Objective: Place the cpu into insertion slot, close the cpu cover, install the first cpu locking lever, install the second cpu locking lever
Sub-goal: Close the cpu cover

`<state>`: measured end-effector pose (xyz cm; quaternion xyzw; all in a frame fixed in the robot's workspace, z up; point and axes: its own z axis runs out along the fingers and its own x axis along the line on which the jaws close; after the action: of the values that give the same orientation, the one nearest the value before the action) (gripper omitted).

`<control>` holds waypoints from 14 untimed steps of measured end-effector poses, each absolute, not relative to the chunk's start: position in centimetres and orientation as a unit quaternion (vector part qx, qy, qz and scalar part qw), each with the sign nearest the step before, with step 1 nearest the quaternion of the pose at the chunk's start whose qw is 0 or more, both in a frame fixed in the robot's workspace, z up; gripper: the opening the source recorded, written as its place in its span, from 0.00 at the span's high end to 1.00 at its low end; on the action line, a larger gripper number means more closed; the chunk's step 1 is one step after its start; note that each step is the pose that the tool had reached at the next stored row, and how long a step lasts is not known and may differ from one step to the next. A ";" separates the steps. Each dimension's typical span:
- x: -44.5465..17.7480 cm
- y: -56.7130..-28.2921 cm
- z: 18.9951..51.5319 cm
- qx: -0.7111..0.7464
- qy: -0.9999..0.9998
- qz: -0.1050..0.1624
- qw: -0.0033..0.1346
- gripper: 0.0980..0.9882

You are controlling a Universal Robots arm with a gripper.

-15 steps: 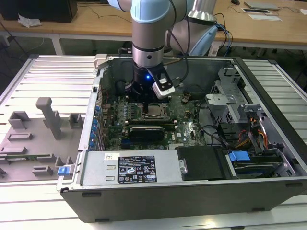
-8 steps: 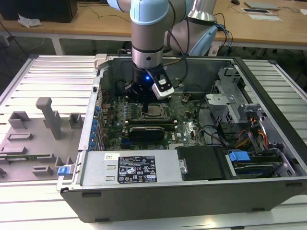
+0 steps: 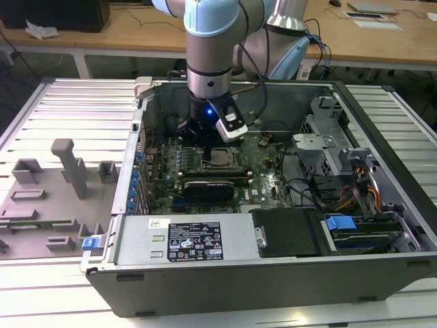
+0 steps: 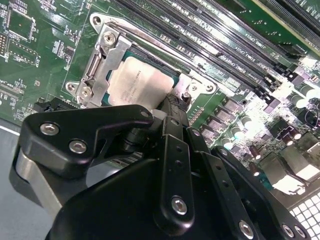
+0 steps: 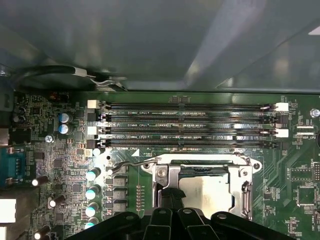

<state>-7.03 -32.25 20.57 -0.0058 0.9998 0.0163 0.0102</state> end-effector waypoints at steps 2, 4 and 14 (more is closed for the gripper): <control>-7.0 -32.3 20.5 -0.008 1.000 0.016 0.010 0.99; -7.0 -32.2 20.5 -0.012 1.000 0.016 0.010 0.99; -6.9 -32.2 20.8 -0.028 0.999 0.018 0.010 0.99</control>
<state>-6.91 -32.23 20.84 -0.0276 0.9994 0.0176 0.0101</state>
